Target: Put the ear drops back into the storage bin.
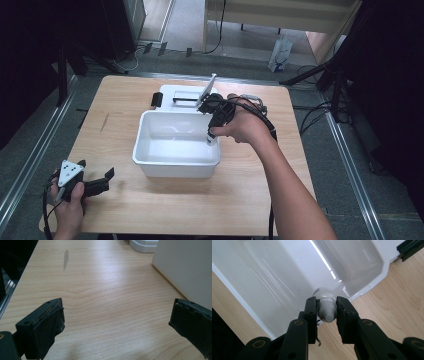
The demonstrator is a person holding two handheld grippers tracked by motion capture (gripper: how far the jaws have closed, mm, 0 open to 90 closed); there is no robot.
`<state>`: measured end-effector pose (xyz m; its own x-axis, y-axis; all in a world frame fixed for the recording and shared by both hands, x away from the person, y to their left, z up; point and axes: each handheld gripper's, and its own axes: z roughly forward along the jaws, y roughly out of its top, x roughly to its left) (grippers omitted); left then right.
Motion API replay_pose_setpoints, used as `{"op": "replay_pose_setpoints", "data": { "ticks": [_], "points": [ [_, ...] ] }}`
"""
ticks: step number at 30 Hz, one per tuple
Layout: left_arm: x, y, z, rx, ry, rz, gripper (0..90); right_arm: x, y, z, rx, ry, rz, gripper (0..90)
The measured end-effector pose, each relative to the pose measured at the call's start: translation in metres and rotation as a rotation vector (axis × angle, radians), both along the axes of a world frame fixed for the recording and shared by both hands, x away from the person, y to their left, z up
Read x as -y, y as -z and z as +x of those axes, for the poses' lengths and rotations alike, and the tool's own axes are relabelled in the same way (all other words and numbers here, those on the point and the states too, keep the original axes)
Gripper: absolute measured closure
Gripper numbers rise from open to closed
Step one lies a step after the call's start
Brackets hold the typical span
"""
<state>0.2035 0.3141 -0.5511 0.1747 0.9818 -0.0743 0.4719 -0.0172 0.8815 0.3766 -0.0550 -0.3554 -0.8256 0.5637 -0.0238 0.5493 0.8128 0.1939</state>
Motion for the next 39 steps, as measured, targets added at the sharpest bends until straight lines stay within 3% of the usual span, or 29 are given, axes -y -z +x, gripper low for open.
{"op": "replay_pose_setpoints", "data": {
  "ticks": [16,39],
  "points": [
    [0.0,0.0,0.0,0.002,-0.001,-0.003,0.1,-0.005,0.028,0.0,-0.017,-0.087,-0.013,72.3],
    [0.0,0.0,0.0,-0.001,0.0,-0.003,0.1,-0.013,0.07,-0.004,-0.013,-0.299,-0.083,72.0]
  ]
}}
